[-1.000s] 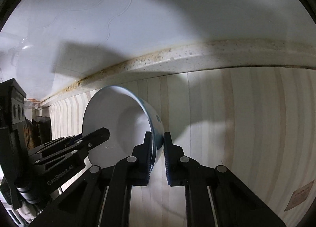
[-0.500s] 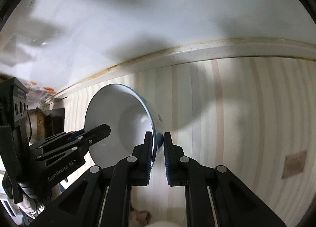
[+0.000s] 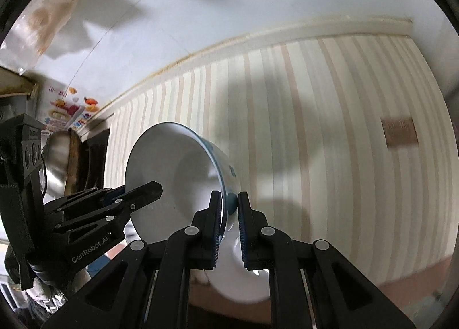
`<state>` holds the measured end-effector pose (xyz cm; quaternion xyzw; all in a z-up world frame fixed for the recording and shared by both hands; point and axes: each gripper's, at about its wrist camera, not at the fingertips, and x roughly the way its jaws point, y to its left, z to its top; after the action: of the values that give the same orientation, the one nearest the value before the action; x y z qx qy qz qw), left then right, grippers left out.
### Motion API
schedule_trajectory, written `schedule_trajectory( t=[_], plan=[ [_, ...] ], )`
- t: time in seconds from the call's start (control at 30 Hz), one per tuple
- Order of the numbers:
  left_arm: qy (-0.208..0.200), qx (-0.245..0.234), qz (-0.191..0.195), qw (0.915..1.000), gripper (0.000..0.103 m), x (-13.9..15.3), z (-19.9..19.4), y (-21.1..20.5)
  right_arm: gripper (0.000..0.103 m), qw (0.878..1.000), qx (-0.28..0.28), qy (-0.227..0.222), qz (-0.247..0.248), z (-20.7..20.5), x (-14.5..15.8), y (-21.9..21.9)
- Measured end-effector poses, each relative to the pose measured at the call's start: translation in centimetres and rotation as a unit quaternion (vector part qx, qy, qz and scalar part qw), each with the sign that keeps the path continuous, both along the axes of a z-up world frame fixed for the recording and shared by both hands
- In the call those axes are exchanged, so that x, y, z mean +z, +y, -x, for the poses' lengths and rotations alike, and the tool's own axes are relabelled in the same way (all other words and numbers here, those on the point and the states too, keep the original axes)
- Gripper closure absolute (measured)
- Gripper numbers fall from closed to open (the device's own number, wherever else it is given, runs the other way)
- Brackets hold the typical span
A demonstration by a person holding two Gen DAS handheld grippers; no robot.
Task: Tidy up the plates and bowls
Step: 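Carry the blue-rimmed bowl and lower it onto the bowl stack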
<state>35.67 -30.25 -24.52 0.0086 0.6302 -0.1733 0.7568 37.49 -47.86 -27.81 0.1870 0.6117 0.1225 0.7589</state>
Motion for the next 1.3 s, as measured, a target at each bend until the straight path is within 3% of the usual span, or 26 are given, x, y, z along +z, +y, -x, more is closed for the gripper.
schedule_trajectory(
  t=[0.23,0.43,0.7,1.3],
  plan=[
    [0.015,-0.023,-0.009,0.9996,0.089,-1.9,3.7,-1.4,0.09,1.0,-0.011,0.026,0.005,6.4,-1.8,-1.0],
    [0.031,-0.034,-0.03,0.9985,0.089,-4.2,5.1,-2.2,0.09,0.998,-0.02,0.052,0.002,8.8,-4.7,-1.6],
    [0.04,-0.037,-0.042,0.9976,0.089,-5.5,5.4,-2.6,0.09,0.997,-0.021,0.071,0.006,9.7,-7.2,-1.6],
    [0.043,-0.042,-0.062,0.9962,0.089,-6.5,4.9,-2.9,0.09,0.996,-0.025,0.077,0.022,8.5,-7.7,-1.4]
  ],
)
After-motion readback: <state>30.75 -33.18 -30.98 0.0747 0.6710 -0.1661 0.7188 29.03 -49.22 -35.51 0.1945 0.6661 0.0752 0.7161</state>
